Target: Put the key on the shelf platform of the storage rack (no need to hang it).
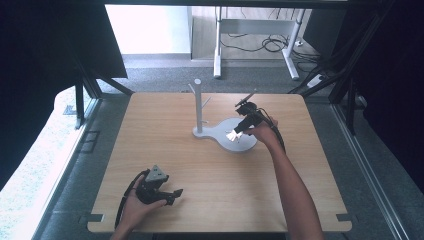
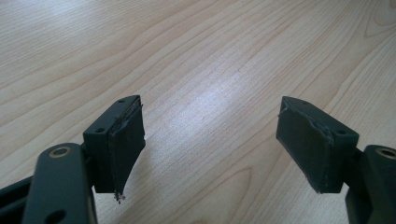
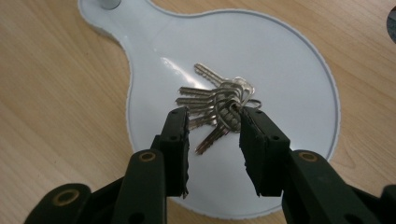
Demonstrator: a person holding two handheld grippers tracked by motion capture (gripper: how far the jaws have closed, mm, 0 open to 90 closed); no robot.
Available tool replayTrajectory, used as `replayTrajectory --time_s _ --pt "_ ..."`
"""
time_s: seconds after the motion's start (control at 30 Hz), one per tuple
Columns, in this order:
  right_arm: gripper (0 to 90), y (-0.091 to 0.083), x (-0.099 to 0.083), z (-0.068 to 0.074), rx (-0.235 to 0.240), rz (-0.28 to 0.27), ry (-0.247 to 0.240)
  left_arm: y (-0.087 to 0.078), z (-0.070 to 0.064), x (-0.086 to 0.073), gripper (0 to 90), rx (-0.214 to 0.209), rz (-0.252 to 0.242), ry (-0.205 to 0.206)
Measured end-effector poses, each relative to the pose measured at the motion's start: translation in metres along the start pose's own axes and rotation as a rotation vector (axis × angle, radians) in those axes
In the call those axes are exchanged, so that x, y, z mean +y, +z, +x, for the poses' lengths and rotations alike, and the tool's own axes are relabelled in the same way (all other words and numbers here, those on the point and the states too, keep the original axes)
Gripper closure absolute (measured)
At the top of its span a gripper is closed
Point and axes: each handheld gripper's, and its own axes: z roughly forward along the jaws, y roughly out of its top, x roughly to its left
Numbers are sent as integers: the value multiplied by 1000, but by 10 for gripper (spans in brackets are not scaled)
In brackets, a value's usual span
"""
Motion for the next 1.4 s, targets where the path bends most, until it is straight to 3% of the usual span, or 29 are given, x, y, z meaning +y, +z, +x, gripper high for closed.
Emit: replayTrajectory --time_s 0.37,0.77,1.0,1.4 --pt "601 -22 -27 14 19 -24 -68 0 -1 1 238 3 5 9" --pt "574 -39 -72 30 62 -67 -117 1 -2 1 238 4 9 9" --pt "566 -49 -103 33 68 -109 -103 1 -3 1 238 5 7 10" --pt "560 -52 -174 31 77 -163 -54 1 -3 0 238 9 13 1"
